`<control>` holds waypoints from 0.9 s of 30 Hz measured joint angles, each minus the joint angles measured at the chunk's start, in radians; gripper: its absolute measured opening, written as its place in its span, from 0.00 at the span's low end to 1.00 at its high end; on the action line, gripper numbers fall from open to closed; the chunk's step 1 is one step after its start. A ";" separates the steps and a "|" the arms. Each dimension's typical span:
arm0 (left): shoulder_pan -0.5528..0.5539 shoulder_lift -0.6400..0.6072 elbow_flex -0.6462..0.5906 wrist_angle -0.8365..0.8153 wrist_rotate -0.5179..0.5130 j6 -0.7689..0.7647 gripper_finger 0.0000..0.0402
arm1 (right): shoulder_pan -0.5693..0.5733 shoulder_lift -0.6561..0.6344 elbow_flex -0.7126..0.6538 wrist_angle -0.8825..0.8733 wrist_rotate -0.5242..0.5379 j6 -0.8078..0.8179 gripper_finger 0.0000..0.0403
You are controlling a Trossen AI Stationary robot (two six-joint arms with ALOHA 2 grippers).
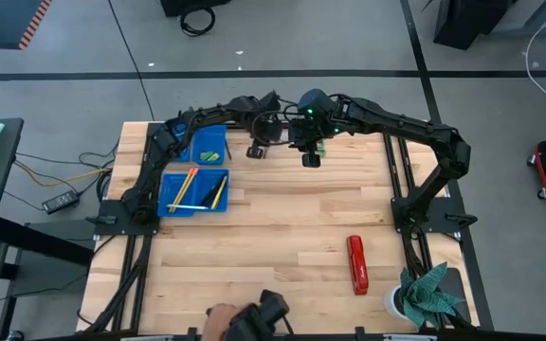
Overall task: Sort crayons/erasers/pens/pencils in bins
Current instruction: Put the green crayon into the top left blue bin
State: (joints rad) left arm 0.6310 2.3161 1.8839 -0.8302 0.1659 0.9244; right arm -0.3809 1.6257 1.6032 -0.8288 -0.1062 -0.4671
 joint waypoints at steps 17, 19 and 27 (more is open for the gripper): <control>0.056 0.069 0.001 0.054 0.160 -0.021 0.01 | 0.000 0.000 0.000 0.009 0.000 0.004 0.28; 0.055 0.068 0.001 0.050 0.140 -0.032 0.01 | 0.000 0.000 0.000 0.007 0.000 0.004 0.28; 0.073 0.066 0.004 -0.058 0.120 -0.144 0.02 | 0.000 0.000 0.000 0.007 0.000 0.015 0.28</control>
State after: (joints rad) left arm 0.7044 2.3817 1.8882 -0.8883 0.2855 0.7804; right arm -0.3813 1.6260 1.6035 -0.8219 -0.1065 -0.4522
